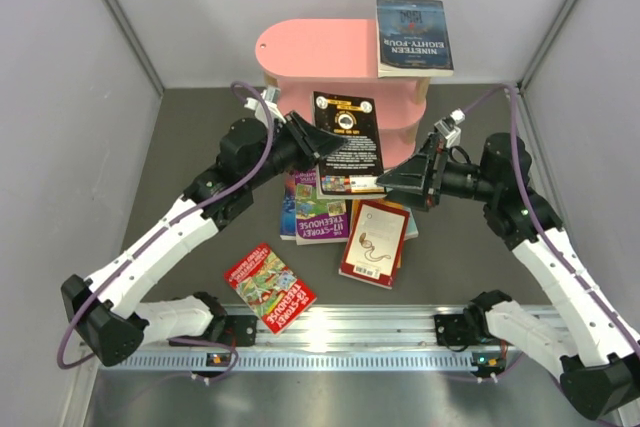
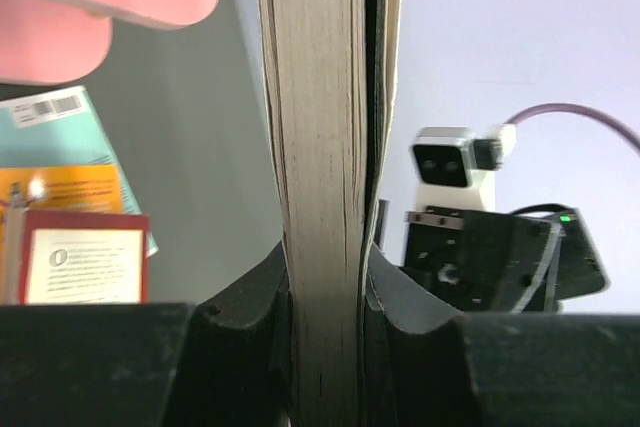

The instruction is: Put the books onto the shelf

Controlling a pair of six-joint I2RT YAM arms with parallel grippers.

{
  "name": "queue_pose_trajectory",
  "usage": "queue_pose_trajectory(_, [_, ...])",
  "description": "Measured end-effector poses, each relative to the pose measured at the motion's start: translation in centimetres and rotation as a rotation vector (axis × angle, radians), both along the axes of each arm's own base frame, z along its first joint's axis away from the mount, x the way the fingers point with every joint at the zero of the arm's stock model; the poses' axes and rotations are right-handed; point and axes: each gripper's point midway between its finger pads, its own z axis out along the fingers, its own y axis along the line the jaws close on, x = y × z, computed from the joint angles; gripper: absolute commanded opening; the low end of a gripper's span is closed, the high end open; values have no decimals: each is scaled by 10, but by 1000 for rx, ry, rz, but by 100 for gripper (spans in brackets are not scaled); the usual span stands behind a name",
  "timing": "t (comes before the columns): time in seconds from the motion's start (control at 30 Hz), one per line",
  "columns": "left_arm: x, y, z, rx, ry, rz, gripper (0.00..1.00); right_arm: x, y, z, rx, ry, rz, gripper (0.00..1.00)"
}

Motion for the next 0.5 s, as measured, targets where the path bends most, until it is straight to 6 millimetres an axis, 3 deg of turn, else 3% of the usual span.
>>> queue_pose_trajectory(0.13, [1,-1,14,-50,-9,3,0,3,1,-2,-7,-1,-5,100])
queue_pose_trajectory(0.37, [0,-2,16,-79,14,1,0,6,5,2,15,2,-12,98])
queue_pose_trajectory(0.47, [-1,-4,17,-97,20,-4,0,7,13,12,67,-12,1,80])
queue_pose_trajectory(0.5, [-1,-4,17,-101,22,-5,0,6,17,14,85,-10,11,67])
